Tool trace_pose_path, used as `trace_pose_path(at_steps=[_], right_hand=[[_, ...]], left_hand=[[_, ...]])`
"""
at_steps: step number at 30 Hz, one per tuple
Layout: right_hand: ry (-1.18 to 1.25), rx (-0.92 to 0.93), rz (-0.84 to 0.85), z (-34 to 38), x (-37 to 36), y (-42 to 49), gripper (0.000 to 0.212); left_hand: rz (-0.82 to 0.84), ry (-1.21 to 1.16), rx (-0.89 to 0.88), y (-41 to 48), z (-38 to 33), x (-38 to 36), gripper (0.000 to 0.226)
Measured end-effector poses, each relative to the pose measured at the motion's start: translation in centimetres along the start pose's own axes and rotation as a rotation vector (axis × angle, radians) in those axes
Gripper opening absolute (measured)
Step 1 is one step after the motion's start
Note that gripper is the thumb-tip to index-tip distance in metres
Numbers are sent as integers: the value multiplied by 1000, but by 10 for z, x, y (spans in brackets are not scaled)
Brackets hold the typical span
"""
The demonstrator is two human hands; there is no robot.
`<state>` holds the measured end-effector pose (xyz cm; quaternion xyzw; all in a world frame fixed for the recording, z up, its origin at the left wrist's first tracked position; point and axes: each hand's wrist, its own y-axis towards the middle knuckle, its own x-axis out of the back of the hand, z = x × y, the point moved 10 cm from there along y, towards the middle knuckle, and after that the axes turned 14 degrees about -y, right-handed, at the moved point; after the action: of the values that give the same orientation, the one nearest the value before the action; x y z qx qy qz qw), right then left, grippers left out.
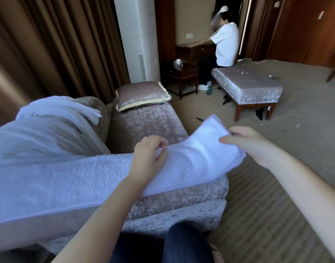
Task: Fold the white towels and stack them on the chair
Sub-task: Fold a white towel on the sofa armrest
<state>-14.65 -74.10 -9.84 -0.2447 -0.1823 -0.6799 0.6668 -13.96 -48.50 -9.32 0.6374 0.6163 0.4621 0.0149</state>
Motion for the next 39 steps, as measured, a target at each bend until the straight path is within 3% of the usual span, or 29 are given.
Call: trace_pose_path(at_steps=[3, 6, 8, 13, 17, 20, 23, 32, 35, 38, 39], right_hand=[[-26, 143, 25, 69, -22, -20, 9], [-68, 278, 36, 117, -58, -29, 11], [-120, 360, 8, 139, -83, -36, 22], [-211, 492, -41, 144, -147, -59, 61], [-573, 626, -456, 124, -158, -72, 76], [-495, 475, -584, 87, -150, -60, 71], [-325, 356, -601, 66, -146, -52, 59], [-589, 764, -554, 97, -154, -59, 77], [-712, 827, -423, 100, -179, -55, 85], [-776, 826, -264, 88, -199, -49, 92], [-782, 819, -226, 83, -201, -47, 90]], left_hand=[[-45, -662, 375, 3, -3, 16, 11], [76, -889, 577, 6, -17, 24, 43], [71, -801, 615, 6, -13, 44, 47], [-85, -516, 625, 0, 21, 96, 20], [-173, -554, 709, -14, 43, 121, 23], [-203, -657, 751, -19, 52, 133, 13], [-211, -677, 732, -21, 54, 141, 6], [-281, -438, 765, -58, 93, 169, 21], [-297, -281, 748, -67, 104, 179, 29], [-171, -14, 797, -77, 112, 180, 10], [-124, 75, 808, -81, 112, 178, 21]])
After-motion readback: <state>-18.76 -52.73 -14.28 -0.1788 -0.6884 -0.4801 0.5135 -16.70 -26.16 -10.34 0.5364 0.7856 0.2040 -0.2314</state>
